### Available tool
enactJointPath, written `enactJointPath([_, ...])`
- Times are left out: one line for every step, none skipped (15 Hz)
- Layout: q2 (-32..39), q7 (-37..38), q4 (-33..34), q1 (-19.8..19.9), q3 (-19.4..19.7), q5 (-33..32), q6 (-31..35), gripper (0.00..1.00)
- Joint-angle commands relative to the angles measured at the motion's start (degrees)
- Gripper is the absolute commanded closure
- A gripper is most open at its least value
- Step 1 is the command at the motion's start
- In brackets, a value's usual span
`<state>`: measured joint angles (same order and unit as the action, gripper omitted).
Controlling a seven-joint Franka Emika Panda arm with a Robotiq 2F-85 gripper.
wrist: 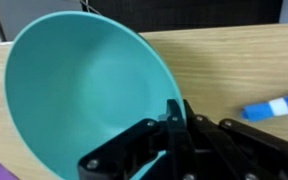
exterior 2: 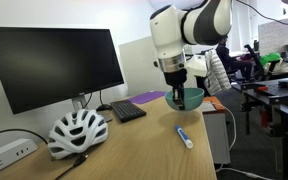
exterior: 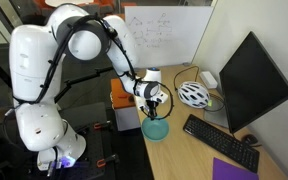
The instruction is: Move the bowl to the right
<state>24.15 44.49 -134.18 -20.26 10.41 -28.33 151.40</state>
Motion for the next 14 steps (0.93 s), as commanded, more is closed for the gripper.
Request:
enactJointPath([-2.62,3.08,-6.40,-0.60,3.47,-5.93,10.54,0.99])
enactJointPath([-2.64,2.54,-7.37,-0.64,4.25,-6.13,12.69,0.99])
enactJointPath([-2.11,2.17,-7.77,0.52,4.01,-6.32,14.49,0.99])
enactJointPath([-2.20,0.90,-8.50,1.72,3.48,-5.15,16.52,0.99])
enactJointPath([-2.08,0.99,-8.64,1.64,4.05,-5.67,17.46,0.99])
enactJointPath([-2.06,-0.04,-8.99,2.64,3.41,-5.30,18.93,0.99])
enactJointPath([-2.00,-0.76,-9.08,3.33,2.95,-5.01,19.66,0.99])
enactJointPath([-1.81,-1.32,-8.99,3.84,2.67,-4.69,20.03,0.99])
enactJointPath([-2.10,-1.65,-8.91,4.46,2.04,-3.98,19.41,0.99])
enactJointPath([-2.60,-2.33,-8.87,5.13,1.17,-3.30,18.51,0.69])
enactJointPath([-2.70,-3.39,-8.72,5.96,0.22,-2.61,17.99,0.68])
enactJointPath([-3.26,-4.66,-8.90,7.43,-1.73,-1.26,17.35,0.62])
enactJointPath([-3.83,-4.06,-8.59,6.91,-1.78,-1.05,15.29,0.55])
enactJointPath([-4.55,-4.47,-8.67,7.29,-2.65,-0.49,14.60,0.46])
